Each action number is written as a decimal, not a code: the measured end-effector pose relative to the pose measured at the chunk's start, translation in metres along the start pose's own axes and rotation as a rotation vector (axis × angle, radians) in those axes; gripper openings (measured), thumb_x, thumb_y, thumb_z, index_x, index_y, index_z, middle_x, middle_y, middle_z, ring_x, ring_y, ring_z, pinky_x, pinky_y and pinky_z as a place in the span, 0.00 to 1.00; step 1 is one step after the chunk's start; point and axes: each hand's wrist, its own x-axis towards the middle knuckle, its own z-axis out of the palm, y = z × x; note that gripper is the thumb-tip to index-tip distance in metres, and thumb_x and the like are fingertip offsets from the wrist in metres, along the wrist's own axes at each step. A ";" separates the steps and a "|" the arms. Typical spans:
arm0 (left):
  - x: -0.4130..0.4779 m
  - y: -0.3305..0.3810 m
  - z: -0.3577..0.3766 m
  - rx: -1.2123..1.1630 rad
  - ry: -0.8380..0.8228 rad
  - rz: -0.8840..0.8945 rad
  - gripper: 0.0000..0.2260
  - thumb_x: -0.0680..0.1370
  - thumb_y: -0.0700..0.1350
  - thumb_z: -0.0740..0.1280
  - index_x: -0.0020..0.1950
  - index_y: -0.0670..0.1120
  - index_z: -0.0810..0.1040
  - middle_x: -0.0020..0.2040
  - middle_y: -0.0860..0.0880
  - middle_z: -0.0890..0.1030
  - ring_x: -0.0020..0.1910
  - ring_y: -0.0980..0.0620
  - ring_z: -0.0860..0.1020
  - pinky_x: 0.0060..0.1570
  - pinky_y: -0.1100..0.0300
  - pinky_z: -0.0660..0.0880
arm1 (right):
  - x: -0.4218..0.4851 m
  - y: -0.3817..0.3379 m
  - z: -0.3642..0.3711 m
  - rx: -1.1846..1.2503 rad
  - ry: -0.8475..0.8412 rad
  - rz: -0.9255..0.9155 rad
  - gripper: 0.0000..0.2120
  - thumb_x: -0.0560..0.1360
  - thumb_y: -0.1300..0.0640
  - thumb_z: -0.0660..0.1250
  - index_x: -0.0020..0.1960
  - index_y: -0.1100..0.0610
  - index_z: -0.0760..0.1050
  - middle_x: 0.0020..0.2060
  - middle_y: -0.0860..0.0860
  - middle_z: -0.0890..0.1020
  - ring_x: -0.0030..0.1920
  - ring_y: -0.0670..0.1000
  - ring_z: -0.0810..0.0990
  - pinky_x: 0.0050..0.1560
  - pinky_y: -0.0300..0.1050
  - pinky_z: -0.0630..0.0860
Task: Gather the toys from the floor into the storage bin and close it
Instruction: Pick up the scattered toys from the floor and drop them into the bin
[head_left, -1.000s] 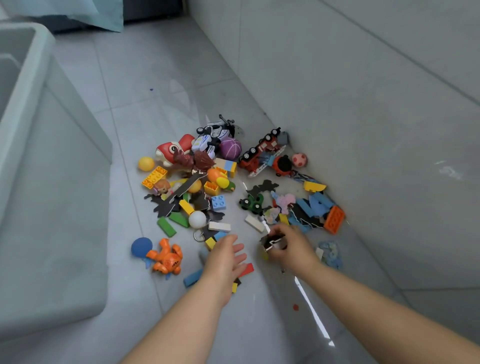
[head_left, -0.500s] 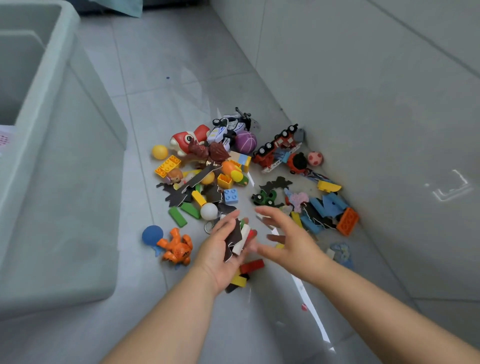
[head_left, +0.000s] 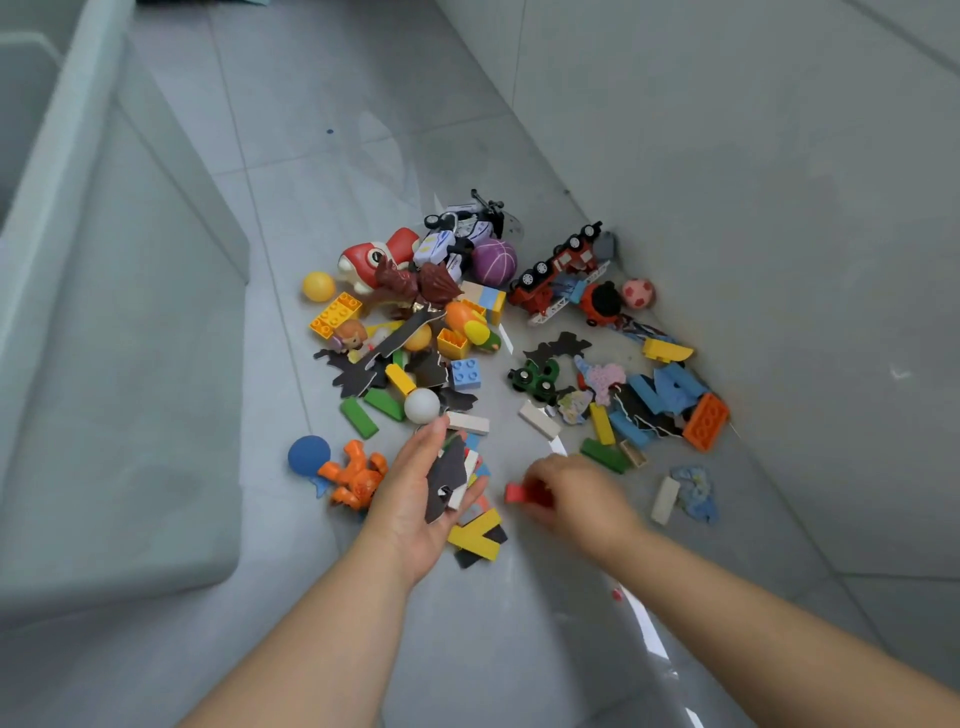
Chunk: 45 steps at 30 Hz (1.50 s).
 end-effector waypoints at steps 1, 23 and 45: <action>0.000 0.001 -0.002 -0.017 -0.005 -0.019 0.14 0.76 0.54 0.64 0.57 0.47 0.78 0.55 0.45 0.80 0.53 0.47 0.79 0.50 0.48 0.77 | 0.000 -0.001 -0.010 0.163 0.074 0.094 0.07 0.74 0.50 0.67 0.48 0.51 0.76 0.44 0.50 0.78 0.45 0.51 0.76 0.46 0.45 0.73; 0.002 0.005 0.010 -0.171 -0.076 -0.082 0.19 0.76 0.58 0.62 0.61 0.48 0.77 0.57 0.41 0.80 0.56 0.42 0.79 0.47 0.49 0.78 | -0.009 0.039 -0.010 0.119 0.031 0.173 0.11 0.73 0.55 0.69 0.54 0.52 0.75 0.51 0.47 0.71 0.49 0.47 0.70 0.48 0.38 0.66; 0.009 -0.013 0.014 -0.029 -0.070 -0.003 0.13 0.76 0.39 0.67 0.58 0.52 0.77 0.55 0.47 0.79 0.50 0.50 0.80 0.42 0.56 0.80 | -0.047 0.047 -0.003 0.268 0.185 0.553 0.40 0.64 0.49 0.77 0.70 0.50 0.61 0.64 0.56 0.63 0.63 0.57 0.65 0.61 0.48 0.67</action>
